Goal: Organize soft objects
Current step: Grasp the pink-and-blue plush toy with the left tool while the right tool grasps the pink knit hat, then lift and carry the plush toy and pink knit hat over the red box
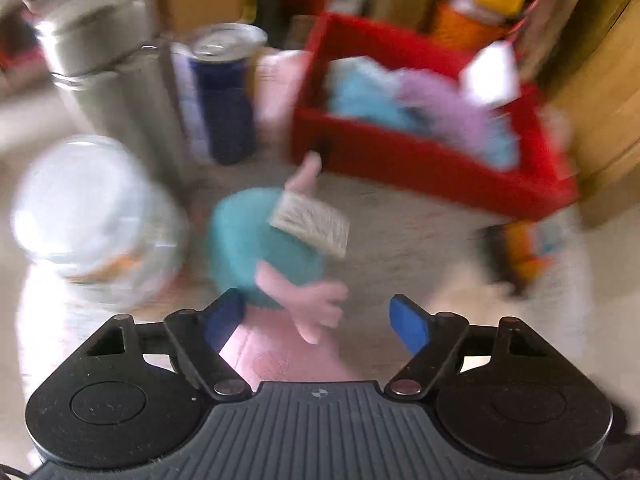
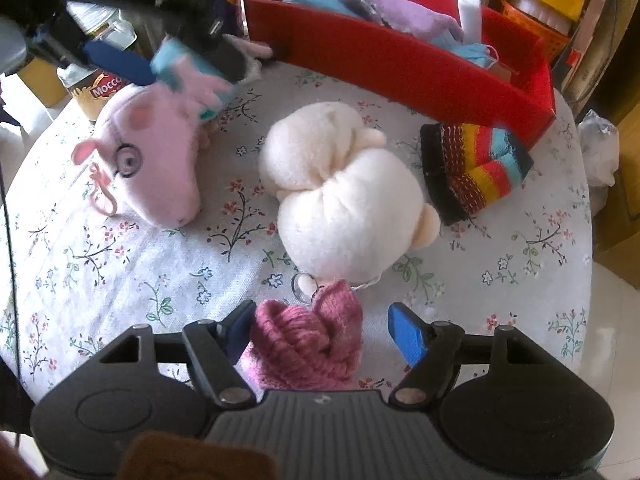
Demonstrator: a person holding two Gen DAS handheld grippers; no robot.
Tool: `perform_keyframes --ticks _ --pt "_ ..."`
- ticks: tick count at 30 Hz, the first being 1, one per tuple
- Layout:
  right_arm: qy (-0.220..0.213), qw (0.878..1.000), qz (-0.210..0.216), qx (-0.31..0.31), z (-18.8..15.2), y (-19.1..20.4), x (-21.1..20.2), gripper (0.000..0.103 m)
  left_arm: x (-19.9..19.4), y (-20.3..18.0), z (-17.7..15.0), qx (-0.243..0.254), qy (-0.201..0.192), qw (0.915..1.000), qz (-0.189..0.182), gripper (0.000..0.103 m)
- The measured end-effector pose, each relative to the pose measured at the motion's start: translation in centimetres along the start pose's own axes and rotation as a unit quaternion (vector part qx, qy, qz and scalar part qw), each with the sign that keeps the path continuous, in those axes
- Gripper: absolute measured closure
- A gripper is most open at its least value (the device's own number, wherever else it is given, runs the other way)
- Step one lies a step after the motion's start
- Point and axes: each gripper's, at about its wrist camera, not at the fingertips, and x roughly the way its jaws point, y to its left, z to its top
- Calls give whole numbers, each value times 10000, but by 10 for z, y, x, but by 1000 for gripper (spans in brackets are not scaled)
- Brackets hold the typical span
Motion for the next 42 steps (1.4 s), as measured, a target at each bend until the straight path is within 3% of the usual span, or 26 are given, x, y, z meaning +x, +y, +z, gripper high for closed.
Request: perform_keyframes --ticks 4,8,11,15,20,26,29,33,42 --pt "53 10000 39 -17 -3 -2 3 60 -1 1 -2 149 -20 9996 -220 21" --pt "92 9999 117 -17 -5 -4 8 64 26 5 -7 139 444 9979 448 17" --pt "107 9996 259 46 -2 -9 12 78 32 0 -8 179 368 9971 634 17" --pt "85 9995 294 13 0 -10 13 84 37 -1 -3 78 340 9965 761 24" --pt "61 9997 210 -118 -1 -2 13 86 39 -19 -8 604 216 9925 1044 33" --pt "-32 9994 156 -294 -7 6 4 98 31 -8 -15 427 172 9949 896 37" --pt "-96 9993 120 -342 -9 6 1 101 20 -5 -16 117 249 9996 93 37" --pt "-265 9988 -3 -400 -10 7 -7 103 6 -25 -20 446 24 9990 68 37" --pt "-693 9970 -92 -323 0 4 -37 103 -19 -22 -15 340 -191 9989 -262 37"
